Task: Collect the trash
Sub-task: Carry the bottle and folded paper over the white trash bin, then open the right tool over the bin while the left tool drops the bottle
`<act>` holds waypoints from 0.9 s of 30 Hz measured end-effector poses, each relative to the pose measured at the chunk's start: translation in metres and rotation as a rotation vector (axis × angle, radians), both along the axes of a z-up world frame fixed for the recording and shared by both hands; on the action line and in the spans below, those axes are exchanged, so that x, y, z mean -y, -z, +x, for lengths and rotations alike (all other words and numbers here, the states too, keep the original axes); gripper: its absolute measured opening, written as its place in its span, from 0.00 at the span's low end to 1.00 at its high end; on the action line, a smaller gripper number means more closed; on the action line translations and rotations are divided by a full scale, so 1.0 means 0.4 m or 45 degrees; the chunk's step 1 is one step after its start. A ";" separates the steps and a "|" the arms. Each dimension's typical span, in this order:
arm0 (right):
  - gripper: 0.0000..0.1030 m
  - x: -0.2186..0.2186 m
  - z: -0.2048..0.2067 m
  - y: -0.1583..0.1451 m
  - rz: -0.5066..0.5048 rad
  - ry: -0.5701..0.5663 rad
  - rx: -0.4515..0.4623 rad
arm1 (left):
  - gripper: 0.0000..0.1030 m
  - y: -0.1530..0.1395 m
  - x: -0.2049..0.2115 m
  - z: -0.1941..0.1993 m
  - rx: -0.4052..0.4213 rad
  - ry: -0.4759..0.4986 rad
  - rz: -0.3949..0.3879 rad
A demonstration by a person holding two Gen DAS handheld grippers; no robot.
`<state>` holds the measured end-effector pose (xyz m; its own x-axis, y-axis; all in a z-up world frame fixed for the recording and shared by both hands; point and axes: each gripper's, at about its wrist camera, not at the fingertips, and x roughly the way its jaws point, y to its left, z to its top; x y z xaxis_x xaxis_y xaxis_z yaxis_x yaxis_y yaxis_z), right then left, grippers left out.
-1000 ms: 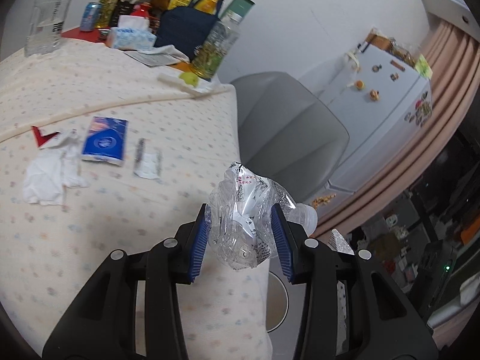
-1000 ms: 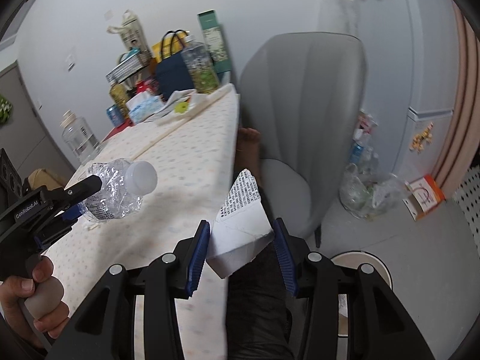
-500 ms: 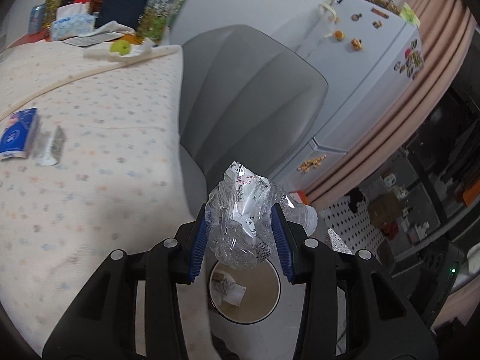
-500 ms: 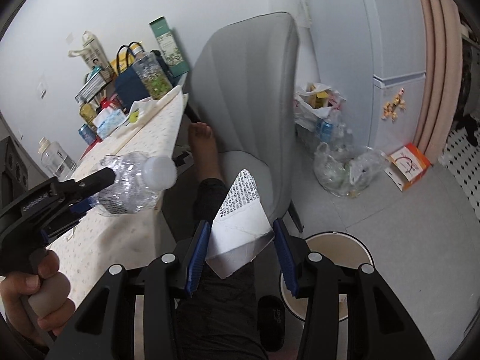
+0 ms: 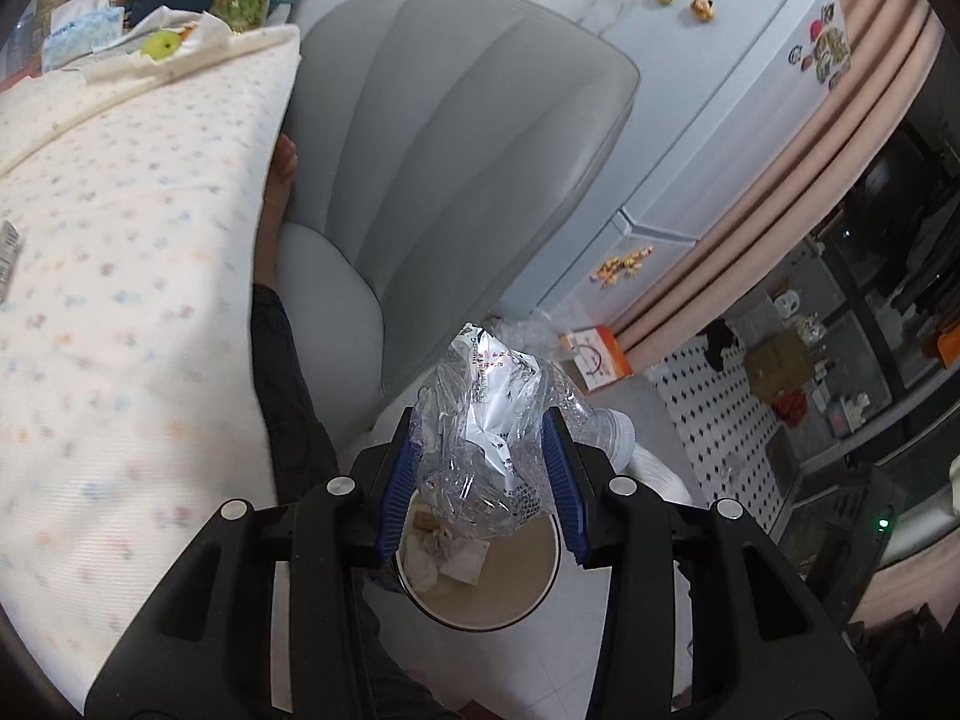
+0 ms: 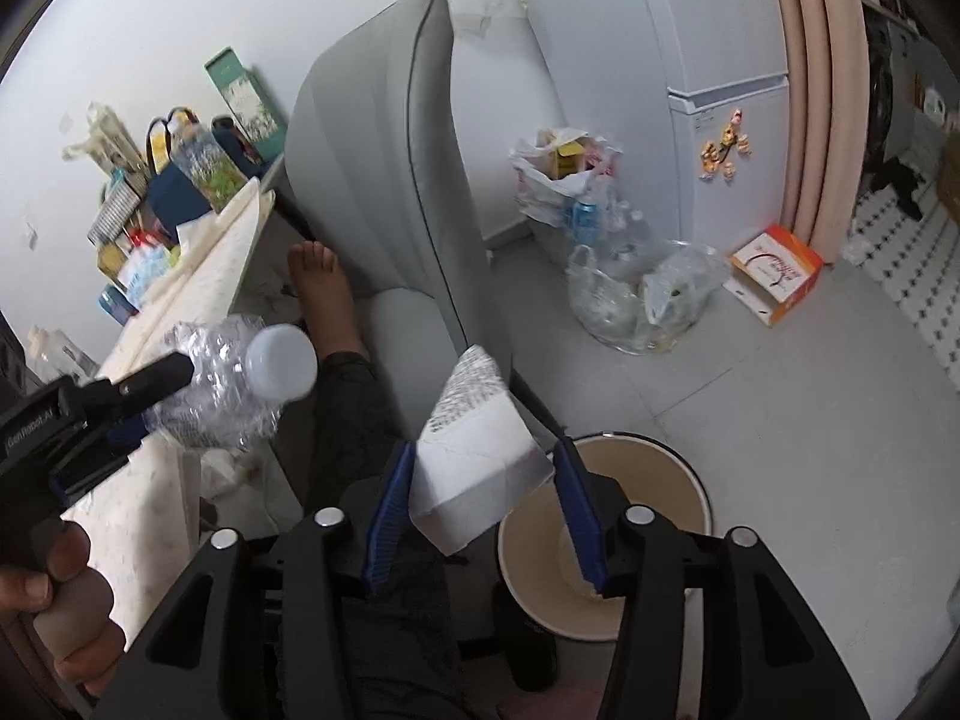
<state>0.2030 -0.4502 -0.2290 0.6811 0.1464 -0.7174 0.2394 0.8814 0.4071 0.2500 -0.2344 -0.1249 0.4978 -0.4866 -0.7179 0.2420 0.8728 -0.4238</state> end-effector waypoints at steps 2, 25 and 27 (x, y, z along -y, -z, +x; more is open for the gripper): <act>0.71 0.020 -0.004 0.020 0.022 0.038 -0.018 | 0.40 0.009 0.019 0.001 -0.010 0.019 0.018; 0.72 0.245 -0.149 0.017 0.022 0.311 -0.035 | 0.92 0.126 0.189 0.001 -0.170 0.155 -0.005; 0.72 0.239 -0.145 0.015 0.025 0.304 -0.033 | 0.93 0.116 0.176 0.001 -0.169 0.139 -0.007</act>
<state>0.1450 -0.5457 -0.2349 0.6797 -0.0027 -0.7335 0.4507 0.7905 0.4147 0.2505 -0.3047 -0.1711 0.3429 -0.5368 -0.7709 0.2768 0.8419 -0.4632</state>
